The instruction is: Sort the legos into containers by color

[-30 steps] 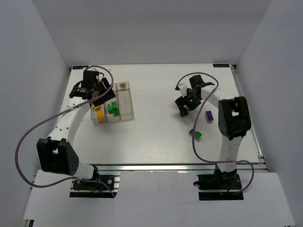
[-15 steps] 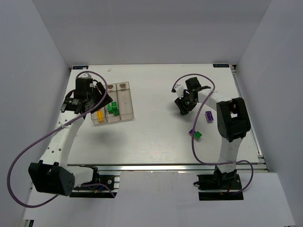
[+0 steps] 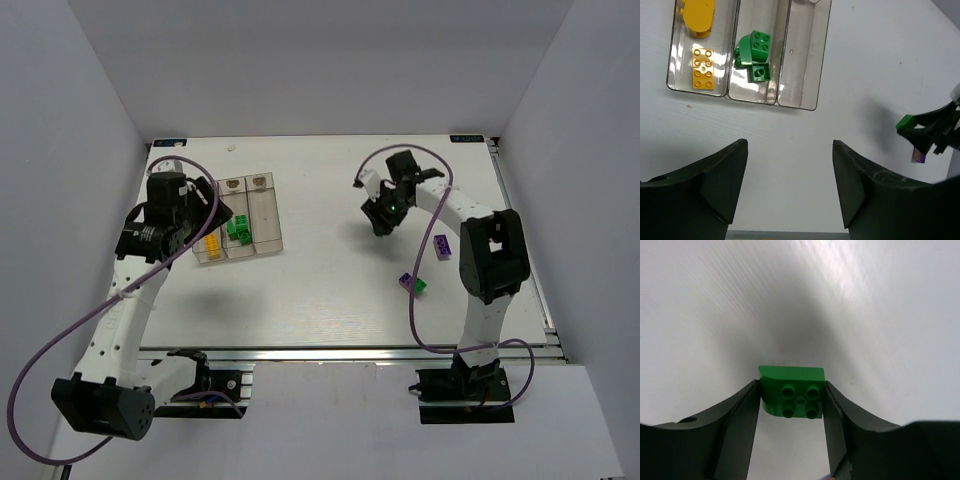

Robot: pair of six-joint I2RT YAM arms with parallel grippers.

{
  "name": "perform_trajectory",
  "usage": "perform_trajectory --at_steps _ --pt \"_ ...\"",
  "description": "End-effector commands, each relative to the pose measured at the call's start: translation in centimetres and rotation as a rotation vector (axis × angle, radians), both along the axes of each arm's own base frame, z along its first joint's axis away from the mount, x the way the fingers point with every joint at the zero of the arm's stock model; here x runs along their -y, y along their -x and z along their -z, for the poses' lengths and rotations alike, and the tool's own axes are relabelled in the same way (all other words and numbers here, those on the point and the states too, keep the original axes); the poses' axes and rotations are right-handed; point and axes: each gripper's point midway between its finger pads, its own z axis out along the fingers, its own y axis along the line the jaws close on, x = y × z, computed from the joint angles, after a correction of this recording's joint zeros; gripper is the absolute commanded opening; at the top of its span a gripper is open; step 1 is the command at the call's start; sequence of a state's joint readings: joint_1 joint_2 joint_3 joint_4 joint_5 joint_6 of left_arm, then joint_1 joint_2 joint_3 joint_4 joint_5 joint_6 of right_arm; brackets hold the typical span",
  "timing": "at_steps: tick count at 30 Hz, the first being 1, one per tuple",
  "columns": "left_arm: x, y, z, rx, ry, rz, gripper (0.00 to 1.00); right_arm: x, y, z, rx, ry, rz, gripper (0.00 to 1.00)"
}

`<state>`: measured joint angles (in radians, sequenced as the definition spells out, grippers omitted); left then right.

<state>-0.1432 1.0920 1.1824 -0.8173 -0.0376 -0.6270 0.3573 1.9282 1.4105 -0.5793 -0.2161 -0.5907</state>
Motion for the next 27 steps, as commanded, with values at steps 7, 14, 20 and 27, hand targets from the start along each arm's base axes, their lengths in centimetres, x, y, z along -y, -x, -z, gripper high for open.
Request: perform_trajectory --at_steps 7,14,20,27 --pt "1.7 1.5 -4.9 0.228 0.137 0.059 0.78 -15.6 -0.1 -15.3 0.053 -0.456 -0.303 0.00" --pt "2.7 4.0 -9.3 0.433 0.204 0.129 0.78 -29.9 4.5 -17.7 0.077 -0.733 -0.507 0.00" --pt "2.3 6.0 -11.2 0.487 0.210 0.122 0.78 -38.3 1.9 -18.2 0.237 -0.847 -0.426 0.00" --pt "2.4 7.6 -10.2 0.445 0.243 0.122 0.78 -42.0 0.6 -15.2 0.420 -0.836 -0.395 0.02"
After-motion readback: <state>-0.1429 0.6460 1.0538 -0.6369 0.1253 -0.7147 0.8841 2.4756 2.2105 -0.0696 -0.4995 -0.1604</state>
